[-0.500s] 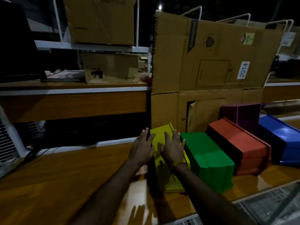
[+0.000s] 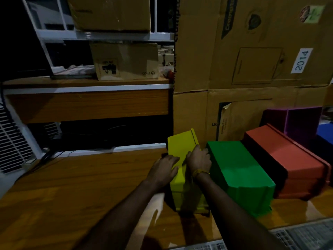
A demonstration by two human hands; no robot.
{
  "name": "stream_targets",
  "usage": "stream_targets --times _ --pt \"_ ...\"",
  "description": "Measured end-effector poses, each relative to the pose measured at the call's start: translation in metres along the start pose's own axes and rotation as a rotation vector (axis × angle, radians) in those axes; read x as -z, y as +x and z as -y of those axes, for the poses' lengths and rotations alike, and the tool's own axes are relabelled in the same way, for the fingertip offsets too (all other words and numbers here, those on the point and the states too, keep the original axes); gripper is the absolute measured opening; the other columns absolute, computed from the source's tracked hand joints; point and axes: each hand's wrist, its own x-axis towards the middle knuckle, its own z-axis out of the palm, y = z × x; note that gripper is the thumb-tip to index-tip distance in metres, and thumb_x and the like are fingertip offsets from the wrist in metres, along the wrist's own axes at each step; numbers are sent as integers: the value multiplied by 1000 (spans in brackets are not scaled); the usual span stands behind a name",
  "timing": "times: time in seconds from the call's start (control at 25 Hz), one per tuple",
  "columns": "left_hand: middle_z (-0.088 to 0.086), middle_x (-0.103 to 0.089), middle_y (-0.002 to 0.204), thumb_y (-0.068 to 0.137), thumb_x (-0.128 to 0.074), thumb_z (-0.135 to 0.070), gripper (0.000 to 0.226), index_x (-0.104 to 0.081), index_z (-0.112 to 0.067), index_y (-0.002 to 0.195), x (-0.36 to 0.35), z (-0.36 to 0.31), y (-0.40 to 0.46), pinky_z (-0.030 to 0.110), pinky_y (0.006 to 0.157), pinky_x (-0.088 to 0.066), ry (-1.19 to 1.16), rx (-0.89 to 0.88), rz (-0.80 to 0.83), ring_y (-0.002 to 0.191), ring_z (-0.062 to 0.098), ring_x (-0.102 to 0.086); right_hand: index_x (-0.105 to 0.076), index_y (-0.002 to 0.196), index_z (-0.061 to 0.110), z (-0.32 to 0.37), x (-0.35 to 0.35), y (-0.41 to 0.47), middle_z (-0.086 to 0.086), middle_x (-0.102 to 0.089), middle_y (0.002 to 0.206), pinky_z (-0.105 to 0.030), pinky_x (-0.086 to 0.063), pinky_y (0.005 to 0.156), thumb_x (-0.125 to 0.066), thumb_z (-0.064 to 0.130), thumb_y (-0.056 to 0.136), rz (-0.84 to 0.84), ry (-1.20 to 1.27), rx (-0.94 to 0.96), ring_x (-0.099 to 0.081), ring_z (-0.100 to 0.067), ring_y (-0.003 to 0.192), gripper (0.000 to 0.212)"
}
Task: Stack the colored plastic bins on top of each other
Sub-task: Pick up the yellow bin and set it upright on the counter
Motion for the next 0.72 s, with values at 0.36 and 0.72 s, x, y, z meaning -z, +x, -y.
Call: stream_targets --times 0.36,0.72 --pt "7 -26 160 100 -45 -39 48 -40 -28 147 31 52 -31 37 109 -38 -58 95 -60 141 28 -37 -70 107 17 48 -12 -35 -14 -72 112 -40 -54 81 -51 35 97 8 81 105 -67 -37 106 28" --pt "1 -35 157 96 -51 -42 49 -45 -30 143 86 151 -79 44 121 -7 20 227 -244 153 20 -12 -70 106 13 116 -39 -68 -17 -70 113 -44 -40 96 -53 23 99 147 10 422 -57 -37 113 21"
